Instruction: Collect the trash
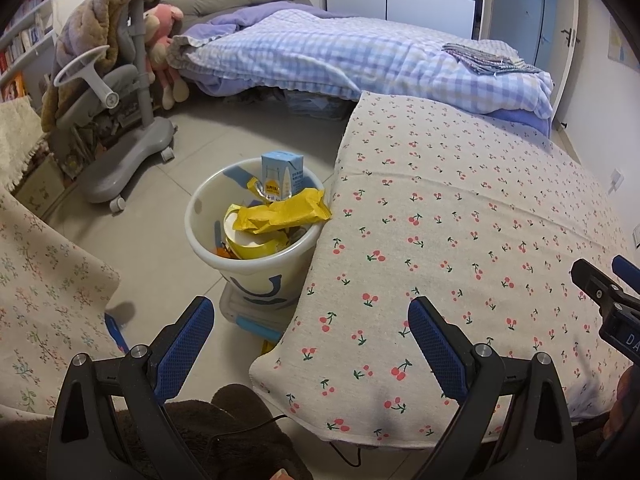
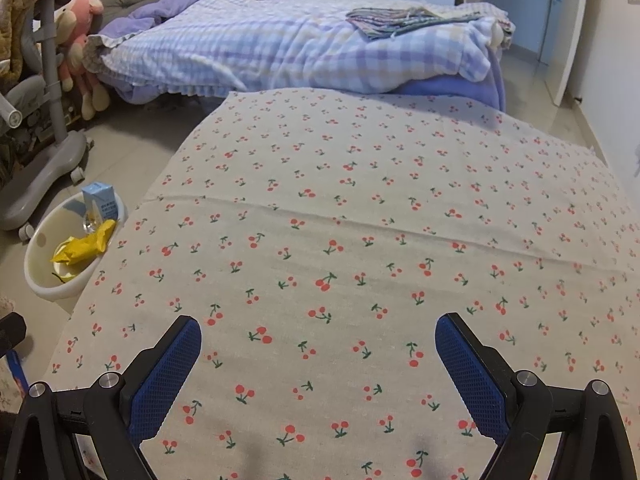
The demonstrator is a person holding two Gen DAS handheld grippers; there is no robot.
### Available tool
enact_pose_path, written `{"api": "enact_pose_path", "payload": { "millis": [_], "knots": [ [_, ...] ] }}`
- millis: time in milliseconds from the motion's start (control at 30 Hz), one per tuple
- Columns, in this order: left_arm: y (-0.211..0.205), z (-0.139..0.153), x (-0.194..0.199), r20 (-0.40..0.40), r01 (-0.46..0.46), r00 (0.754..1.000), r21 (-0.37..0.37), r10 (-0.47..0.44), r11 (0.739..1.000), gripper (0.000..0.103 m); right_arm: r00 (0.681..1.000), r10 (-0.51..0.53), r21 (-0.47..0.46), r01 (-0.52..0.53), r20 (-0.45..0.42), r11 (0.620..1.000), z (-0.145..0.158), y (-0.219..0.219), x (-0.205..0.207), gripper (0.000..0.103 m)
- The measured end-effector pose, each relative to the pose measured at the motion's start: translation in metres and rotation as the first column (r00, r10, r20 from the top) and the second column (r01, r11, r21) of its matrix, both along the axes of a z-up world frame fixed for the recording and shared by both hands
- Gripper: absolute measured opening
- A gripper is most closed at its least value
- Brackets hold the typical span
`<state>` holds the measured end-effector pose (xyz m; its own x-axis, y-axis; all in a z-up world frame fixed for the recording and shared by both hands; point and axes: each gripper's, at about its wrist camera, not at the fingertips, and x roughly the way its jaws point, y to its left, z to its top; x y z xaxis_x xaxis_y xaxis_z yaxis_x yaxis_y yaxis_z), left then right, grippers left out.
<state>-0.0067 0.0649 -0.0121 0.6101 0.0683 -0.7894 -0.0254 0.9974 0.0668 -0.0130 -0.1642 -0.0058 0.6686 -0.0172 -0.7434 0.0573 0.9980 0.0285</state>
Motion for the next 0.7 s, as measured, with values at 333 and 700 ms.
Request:
{"api": "enact_pose_path", "payload": {
  "millis": [333, 700],
  "knots": [
    [0.0002, 0.0004, 0.0006, 0.008, -0.007, 1.000, 0.003, 0.007, 1.000, 0.099, 1.000, -0.001, 0.007, 0.001, 0.012, 1.000, 0.0033, -0.0019, -0.0035, 0.097],
    [-0.0002, 0.0001, 0.0014, 0.007, -0.010, 1.000, 0.007, 0.010, 1.000, 0.099, 1.000, 0.001, 0.012, -0.002, 0.014, 1.000, 0.0051, -0.0020, -0.0042, 0.097]
  ]
}}
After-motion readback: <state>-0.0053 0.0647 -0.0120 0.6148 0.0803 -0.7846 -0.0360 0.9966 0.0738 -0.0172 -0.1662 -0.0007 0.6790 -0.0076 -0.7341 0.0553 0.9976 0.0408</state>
